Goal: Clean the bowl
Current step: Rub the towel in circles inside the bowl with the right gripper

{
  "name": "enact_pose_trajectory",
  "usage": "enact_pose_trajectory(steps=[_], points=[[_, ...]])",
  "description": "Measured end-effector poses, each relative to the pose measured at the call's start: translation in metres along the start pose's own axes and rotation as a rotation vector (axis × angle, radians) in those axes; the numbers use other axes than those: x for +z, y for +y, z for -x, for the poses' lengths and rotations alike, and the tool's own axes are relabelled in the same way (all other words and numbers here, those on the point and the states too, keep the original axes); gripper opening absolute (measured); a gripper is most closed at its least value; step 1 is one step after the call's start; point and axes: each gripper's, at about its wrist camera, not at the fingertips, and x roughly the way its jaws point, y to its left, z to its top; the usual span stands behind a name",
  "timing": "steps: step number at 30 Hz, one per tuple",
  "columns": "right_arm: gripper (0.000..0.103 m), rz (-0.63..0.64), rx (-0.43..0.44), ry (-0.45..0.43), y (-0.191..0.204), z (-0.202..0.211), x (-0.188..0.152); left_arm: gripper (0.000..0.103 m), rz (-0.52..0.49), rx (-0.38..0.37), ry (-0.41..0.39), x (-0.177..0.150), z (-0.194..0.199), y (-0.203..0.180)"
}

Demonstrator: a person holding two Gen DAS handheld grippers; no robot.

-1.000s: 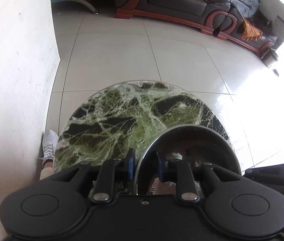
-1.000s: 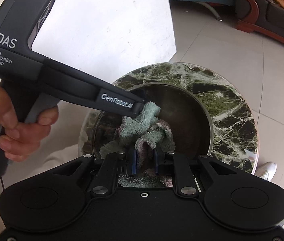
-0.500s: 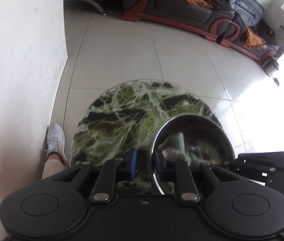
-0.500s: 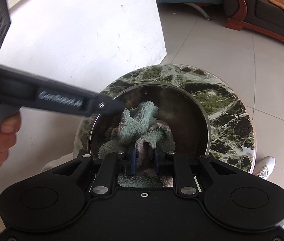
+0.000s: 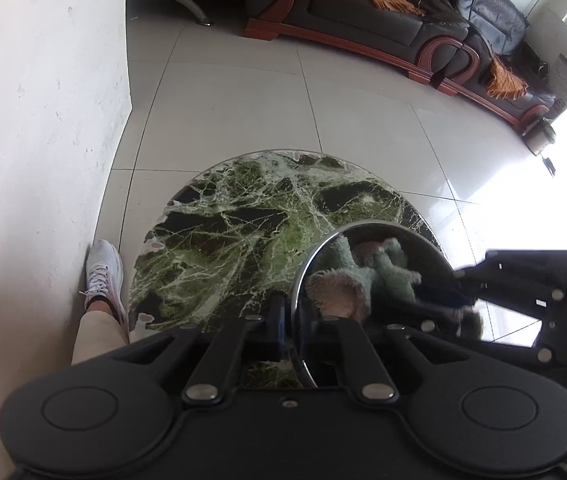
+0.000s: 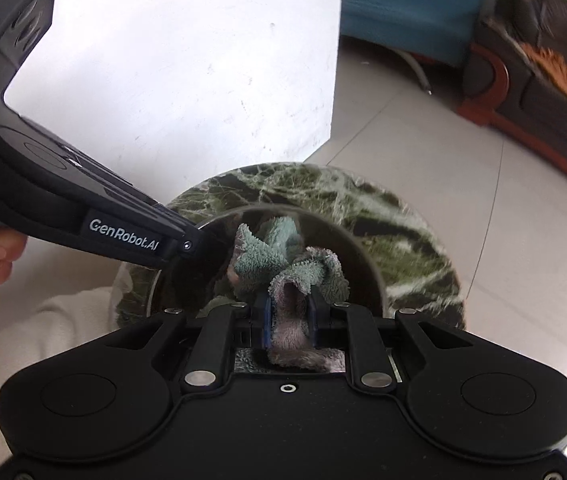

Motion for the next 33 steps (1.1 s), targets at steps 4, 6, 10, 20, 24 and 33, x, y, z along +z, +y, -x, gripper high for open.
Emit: enact_pose_trajectory(steps=[4, 6, 10, 20, 24, 33], points=[[0.016, 0.122, -0.045, 0.01, 0.002, -0.009, 0.001, 0.007, 0.005, -0.004, -0.001, 0.0, -0.001, 0.0], [0.016, 0.135, -0.049, 0.026, 0.001, -0.011, -0.003, 0.007, -0.003, 0.004, -0.002, 0.0, -0.001, -0.003], [0.017, 0.068, -0.012, 0.058, -0.001, -0.008, -0.011, 0.007, -0.007, 0.01, 0.006, 0.0, -0.004, -0.005], [0.017, 0.048, 0.063, 0.011, 0.001, 0.0, -0.002, 0.007, -0.012, 0.014, 0.024, -0.001, -0.006, -0.003], [0.017, 0.111, -0.002, 0.014, -0.004, -0.003, 0.0, 0.007, -0.013, 0.014, 0.022, -0.002, -0.006, -0.004], [0.017, 0.017, 0.085, 0.083, -0.002, 0.0, -0.015, 0.007, -0.009, 0.015, 0.024, -0.001, -0.008, -0.004]])
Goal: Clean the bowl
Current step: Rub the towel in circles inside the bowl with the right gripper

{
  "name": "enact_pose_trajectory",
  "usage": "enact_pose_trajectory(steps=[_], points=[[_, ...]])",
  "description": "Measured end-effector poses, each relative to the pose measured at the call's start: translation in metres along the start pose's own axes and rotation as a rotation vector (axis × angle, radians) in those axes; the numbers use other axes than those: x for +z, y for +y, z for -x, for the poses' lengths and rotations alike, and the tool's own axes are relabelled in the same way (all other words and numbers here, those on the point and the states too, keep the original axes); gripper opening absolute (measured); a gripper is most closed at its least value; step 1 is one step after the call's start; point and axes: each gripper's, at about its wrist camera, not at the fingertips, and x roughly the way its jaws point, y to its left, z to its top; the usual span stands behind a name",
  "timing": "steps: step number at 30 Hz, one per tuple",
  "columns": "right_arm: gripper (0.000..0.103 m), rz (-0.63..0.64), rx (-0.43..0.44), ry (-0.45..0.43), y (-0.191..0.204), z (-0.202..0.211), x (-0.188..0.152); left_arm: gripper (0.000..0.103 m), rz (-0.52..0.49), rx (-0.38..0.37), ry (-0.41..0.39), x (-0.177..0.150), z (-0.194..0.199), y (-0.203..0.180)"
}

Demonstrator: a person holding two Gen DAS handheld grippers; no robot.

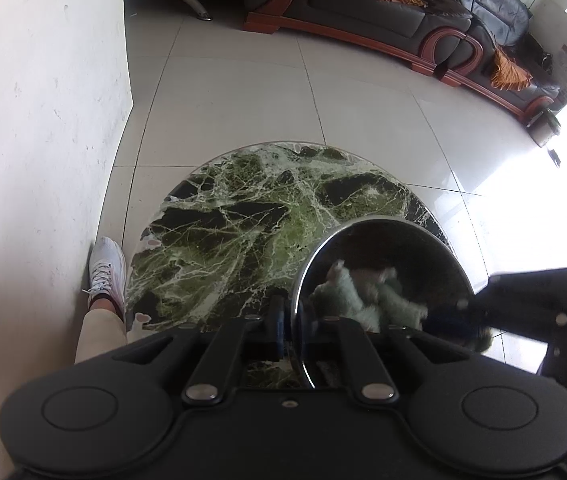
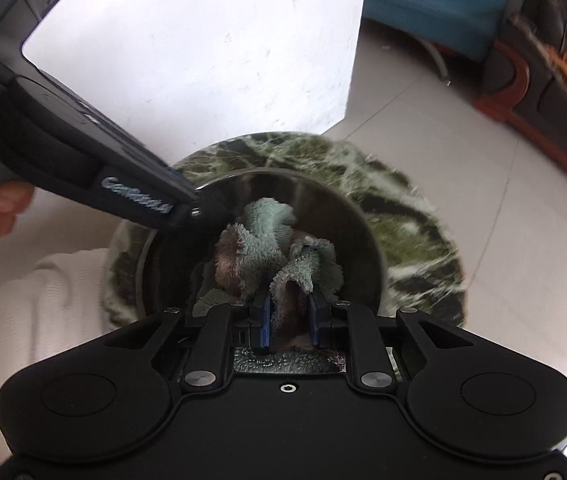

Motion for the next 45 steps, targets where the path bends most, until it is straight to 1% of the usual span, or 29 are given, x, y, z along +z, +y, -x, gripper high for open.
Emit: enact_pose_trajectory(steps=[2, 3, 5, 7, 9, 10, 15, 17, 19, 21, 23, 26, 28, 29, 34, 36, 38, 39, 42, 45], points=[[0.017, 0.001, 0.03, -0.008, 0.003, 0.002, -0.001, 0.007, -0.004, 0.0, 0.001, 0.0, 0.0, 0.0], [0.017, 0.021, 0.027, -0.021, 0.006, 0.003, 0.0, 0.007, -0.005, -0.001, 0.003, -0.001, 0.0, 0.0], [0.017, 0.041, 0.003, -0.042, 0.005, 0.003, 0.005, 0.007, -0.006, -0.002, 0.007, -0.001, 0.0, 0.0], [0.017, 0.064, -0.043, -0.052, 0.001, 0.001, 0.01, 0.007, -0.007, -0.003, 0.009, -0.001, 0.0, 0.0], [0.017, 0.083, -0.078, -0.05, -0.003, 0.0, 0.012, 0.007, -0.007, -0.003, 0.009, -0.001, 0.0, 0.0], [0.017, 0.084, -0.082, -0.04, -0.005, -0.002, 0.012, 0.007, -0.005, -0.004, 0.009, -0.001, 0.0, 0.0], [0.017, 0.067, -0.067, -0.003, -0.003, -0.003, 0.0, 0.007, -0.003, -0.008, 0.009, 0.0, -0.001, -0.001], [0.017, 0.039, -0.034, 0.009, 0.001, -0.002, -0.004, 0.008, -0.006, -0.007, 0.008, 0.0, -0.001, -0.001], [0.017, 0.008, 0.022, 0.01, 0.003, 0.0, -0.004, 0.008, -0.007, -0.007, 0.009, 0.0, -0.001, -0.001], [0.017, 0.015, 0.039, 0.0, 0.005, 0.002, -0.003, 0.008, -0.008, -0.006, 0.009, -0.001, -0.001, -0.001], [0.017, 0.042, 0.023, -0.017, 0.006, 0.0, 0.002, 0.008, -0.009, -0.005, 0.012, -0.001, -0.001, -0.001], [0.017, 0.069, -0.028, -0.031, 0.001, -0.001, 0.009, 0.008, -0.008, -0.011, 0.019, -0.001, -0.001, -0.001], [0.017, 0.079, -0.065, -0.031, -0.005, -0.002, 0.01, 0.008, -0.008, -0.013, 0.019, -0.001, -0.002, -0.001], [0.017, 0.073, -0.067, -0.027, -0.008, -0.002, 0.009, 0.008, -0.007, -0.013, 0.019, -0.001, -0.002, -0.001], [0.017, 0.044, -0.035, 0.008, -0.004, -0.001, -0.004, 0.009, -0.009, -0.016, 0.017, -0.001, -0.004, -0.003], [0.017, 0.013, -0.002, 0.013, -0.002, 0.002, -0.007, 0.009, -0.012, -0.015, 0.017, -0.001, -0.004, -0.004], [0.017, -0.017, 0.049, 0.01, 0.001, 0.004, -0.007, 0.01, -0.014, -0.011, 0.017, -0.001, -0.005, -0.003], [0.017, -0.012, 0.054, 0.008, 0.003, 0.004, -0.006, 0.01, -0.014, -0.009, 0.017, -0.001, -0.005, -0.003], [0.017, 0.037, 0.029, -0.011, 0.007, 0.0, 0.002, 0.009, -0.011, -0.005, 0.019, -0.001, -0.005, -0.001], [0.017, 0.071, -0.035, -0.029, 0.002, -0.003, 0.008, 0.01, -0.011, -0.008, 0.023, -0.002, -0.004, -0.001]])
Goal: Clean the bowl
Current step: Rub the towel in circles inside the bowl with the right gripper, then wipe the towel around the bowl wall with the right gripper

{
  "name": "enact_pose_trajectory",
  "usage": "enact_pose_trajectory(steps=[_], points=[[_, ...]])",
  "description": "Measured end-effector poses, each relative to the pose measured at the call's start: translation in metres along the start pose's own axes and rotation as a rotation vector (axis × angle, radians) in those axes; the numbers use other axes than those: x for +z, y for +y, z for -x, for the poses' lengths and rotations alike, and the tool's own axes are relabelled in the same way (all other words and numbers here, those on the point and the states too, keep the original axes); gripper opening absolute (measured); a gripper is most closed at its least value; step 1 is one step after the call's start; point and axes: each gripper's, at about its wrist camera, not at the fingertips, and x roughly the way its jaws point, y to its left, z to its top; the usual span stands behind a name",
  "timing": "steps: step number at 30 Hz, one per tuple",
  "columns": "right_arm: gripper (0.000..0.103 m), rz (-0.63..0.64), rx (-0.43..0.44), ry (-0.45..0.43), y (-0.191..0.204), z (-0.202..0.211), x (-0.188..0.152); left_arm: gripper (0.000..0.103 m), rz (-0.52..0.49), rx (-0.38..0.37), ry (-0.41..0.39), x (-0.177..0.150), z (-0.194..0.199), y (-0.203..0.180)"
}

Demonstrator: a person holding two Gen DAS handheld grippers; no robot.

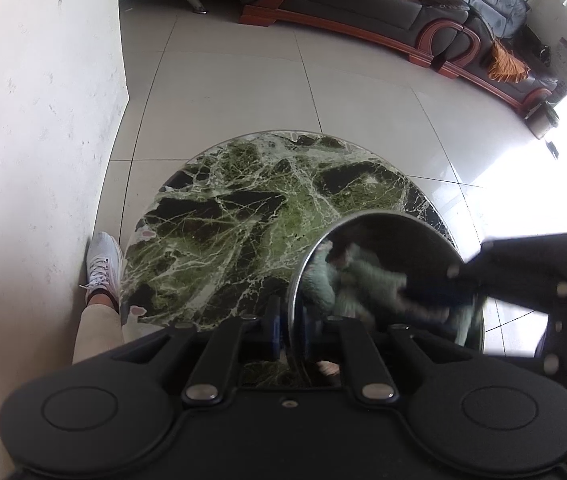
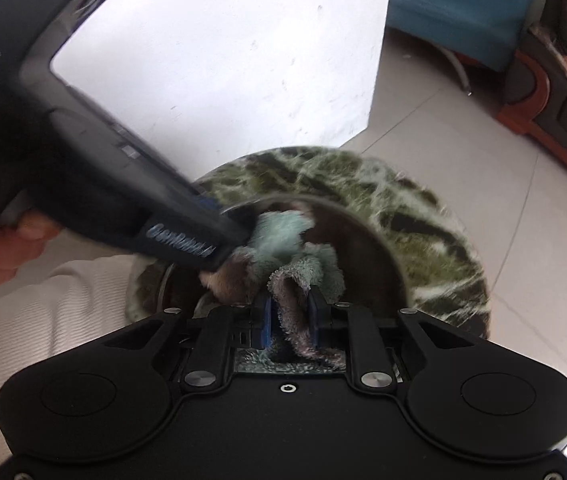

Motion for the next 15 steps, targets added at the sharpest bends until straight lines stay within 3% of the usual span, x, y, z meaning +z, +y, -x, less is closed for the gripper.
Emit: enact_pose_trajectory(steps=[2, 7, 15], points=[[0.018, 0.006, -0.035, 0.004, -0.006, -0.001, -0.001, 0.01, -0.002, -0.001, 0.001, 0.0, 0.0, -0.001], [0.02, -0.026, -0.024, 0.027, -0.007, 0.002, -0.013, 0.01, -0.001, -0.005, -0.003, 0.002, -0.002, -0.002], [0.022, -0.163, 0.051, 0.032, -0.007, 0.006, -0.018, 0.014, -0.054, -0.017, -0.02, 0.018, -0.011, -0.006]])
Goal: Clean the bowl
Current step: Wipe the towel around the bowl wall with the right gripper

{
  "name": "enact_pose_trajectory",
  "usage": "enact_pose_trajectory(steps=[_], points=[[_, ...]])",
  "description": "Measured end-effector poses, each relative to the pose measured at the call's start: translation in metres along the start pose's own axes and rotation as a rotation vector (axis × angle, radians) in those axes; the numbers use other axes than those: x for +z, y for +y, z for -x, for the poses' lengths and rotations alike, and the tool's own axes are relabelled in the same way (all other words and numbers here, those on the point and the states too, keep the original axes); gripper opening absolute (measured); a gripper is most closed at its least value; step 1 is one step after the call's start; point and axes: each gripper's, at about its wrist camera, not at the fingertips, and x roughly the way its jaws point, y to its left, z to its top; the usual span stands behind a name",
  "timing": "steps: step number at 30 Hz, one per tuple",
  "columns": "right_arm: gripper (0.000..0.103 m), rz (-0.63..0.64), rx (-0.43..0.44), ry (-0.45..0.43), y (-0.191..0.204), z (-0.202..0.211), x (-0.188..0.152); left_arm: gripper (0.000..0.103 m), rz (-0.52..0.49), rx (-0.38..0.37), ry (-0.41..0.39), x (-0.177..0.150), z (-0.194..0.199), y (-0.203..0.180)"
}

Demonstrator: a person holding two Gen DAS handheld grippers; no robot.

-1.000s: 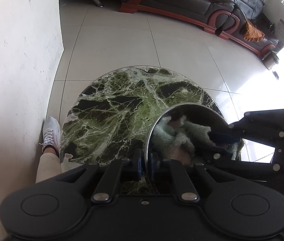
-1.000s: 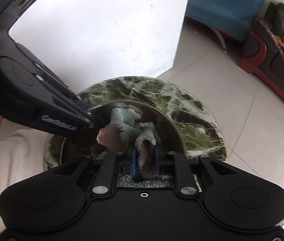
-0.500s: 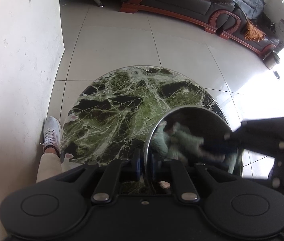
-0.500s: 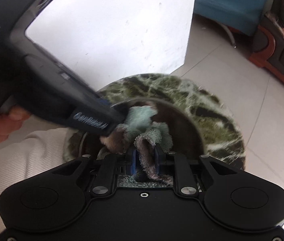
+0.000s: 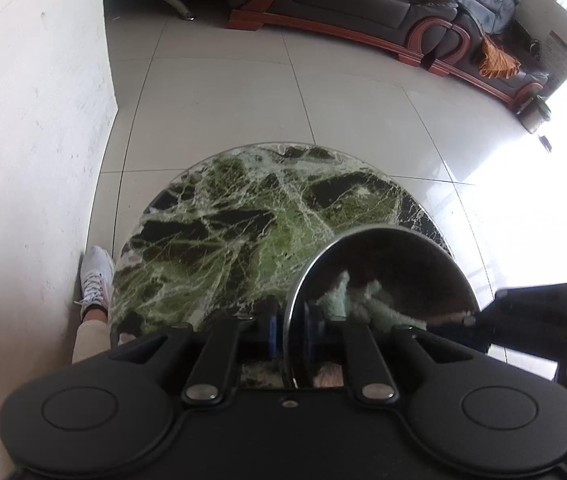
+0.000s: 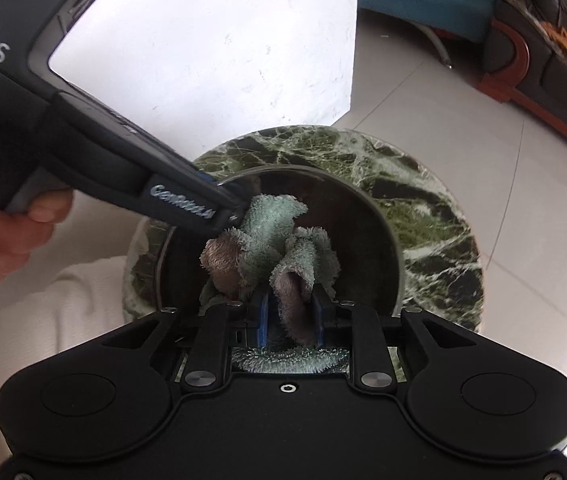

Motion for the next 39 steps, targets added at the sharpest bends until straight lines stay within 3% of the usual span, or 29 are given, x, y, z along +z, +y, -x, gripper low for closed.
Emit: enact_pose_trajectory(steps=[8, 13, 19, 23, 29, 39], points=[[0.022, -0.158, 0.01, -0.037, 0.001, 0.003, -0.002, 0.022, -0.053, -0.033, -0.038, 0.015, -0.013, -0.008], [0.022, -0.176, -0.012, -0.039, 0.0, 0.001, -0.002, 0.017, -0.007, -0.027, -0.045, 0.011, -0.003, -0.001], [0.021, -0.179, -0.015, -0.039, -0.002, 0.002, -0.002, 0.017, 0.086, -0.039, -0.041, -0.006, 0.028, 0.012], [0.021, -0.174, -0.022, -0.042, -0.004, -0.001, -0.002, 0.017, 0.11, -0.024, -0.013, -0.016, 0.025, 0.016], [0.022, -0.1, -0.072, -0.06, -0.003, 0.002, 0.002, 0.01, 0.106, -0.031, -0.01, -0.018, 0.021, 0.013], [0.022, 0.162, -0.088, -0.066, 0.007, -0.014, 0.018, 0.009, 0.087, -0.018, -0.01, -0.018, 0.018, 0.012]])
